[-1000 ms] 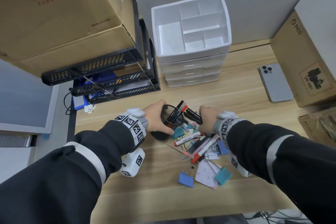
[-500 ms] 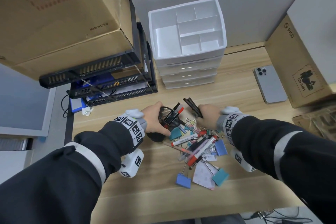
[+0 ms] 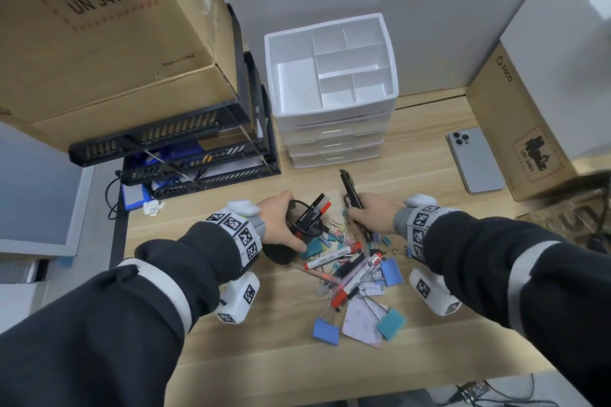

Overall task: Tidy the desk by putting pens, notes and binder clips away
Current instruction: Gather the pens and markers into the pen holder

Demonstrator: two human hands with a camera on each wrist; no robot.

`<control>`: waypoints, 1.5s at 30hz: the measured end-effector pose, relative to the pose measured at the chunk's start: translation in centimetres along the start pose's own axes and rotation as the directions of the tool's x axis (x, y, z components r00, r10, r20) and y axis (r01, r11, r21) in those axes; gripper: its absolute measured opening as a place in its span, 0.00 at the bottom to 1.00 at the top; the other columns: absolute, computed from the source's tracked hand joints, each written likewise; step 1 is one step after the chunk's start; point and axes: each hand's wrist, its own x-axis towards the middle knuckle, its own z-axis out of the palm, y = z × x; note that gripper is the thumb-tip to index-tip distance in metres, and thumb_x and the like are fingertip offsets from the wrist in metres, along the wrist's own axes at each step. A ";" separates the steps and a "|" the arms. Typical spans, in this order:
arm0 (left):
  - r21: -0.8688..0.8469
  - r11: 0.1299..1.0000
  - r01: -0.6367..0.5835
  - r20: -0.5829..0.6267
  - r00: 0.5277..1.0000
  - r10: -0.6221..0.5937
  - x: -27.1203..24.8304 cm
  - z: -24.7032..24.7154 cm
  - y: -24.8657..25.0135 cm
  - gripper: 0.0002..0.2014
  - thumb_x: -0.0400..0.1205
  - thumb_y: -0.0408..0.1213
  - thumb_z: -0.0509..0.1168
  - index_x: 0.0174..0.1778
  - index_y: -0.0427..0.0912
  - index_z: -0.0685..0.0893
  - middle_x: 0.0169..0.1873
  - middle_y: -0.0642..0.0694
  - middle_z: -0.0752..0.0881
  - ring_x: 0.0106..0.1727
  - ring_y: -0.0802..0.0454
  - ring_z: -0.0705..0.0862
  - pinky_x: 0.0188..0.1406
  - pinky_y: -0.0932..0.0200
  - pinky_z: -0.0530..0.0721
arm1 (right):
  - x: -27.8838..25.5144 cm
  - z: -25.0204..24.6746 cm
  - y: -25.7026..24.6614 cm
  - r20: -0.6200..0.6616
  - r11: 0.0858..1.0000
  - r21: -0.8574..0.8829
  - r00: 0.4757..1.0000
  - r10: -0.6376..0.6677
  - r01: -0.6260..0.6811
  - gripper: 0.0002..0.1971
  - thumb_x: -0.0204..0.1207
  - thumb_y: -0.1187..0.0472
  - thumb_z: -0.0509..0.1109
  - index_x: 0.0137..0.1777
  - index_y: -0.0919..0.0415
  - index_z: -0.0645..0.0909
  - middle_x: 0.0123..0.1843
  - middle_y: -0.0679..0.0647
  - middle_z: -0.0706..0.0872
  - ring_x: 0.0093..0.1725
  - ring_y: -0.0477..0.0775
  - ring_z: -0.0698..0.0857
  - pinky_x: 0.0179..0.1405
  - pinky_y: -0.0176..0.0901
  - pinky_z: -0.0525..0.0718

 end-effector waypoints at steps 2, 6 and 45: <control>0.036 0.999 0.028 0.004 1.000 -0.028 0.0 0.1 0.0 0.45 0.53 0.60 0.84 0.60 0.46 0.71 0.48 0.50 0.83 0.48 0.49 0.84 0.50 0.47 0.88 | 0.0 -0.3 -0.8 -0.088 0.997 0.066 0.996 -0.021 0.027 0.10 0.86 0.55 0.64 0.52 0.62 0.78 0.43 0.57 0.85 0.43 0.59 0.85 0.40 0.45 0.80; 0.161 0.982 0.098 0.045 0.993 -0.106 -0.2 -0.1 0.0 0.47 0.50 0.62 0.84 0.59 0.46 0.71 0.47 0.49 0.83 0.47 0.48 0.84 0.48 0.46 0.88 | -0.3 -1.1 -2.7 -0.200 0.967 0.234 0.979 -0.051 0.098 0.12 0.84 0.58 0.67 0.39 0.57 0.71 0.31 0.54 0.78 0.26 0.51 0.76 0.22 0.36 0.75; 0.014 0.998 -0.060 -0.104 0.993 0.061 -1.3 0.6 0.6 0.44 0.55 0.53 0.85 0.62 0.48 0.70 0.49 0.51 0.85 0.47 0.49 0.86 0.47 0.48 0.88 | -1.7 2.4 2.0 0.279 0.849 -0.472 0.954 -0.113 0.238 0.12 0.68 0.60 0.83 0.48 0.50 0.84 0.45 0.46 0.88 0.43 0.49 0.87 0.44 0.41 0.89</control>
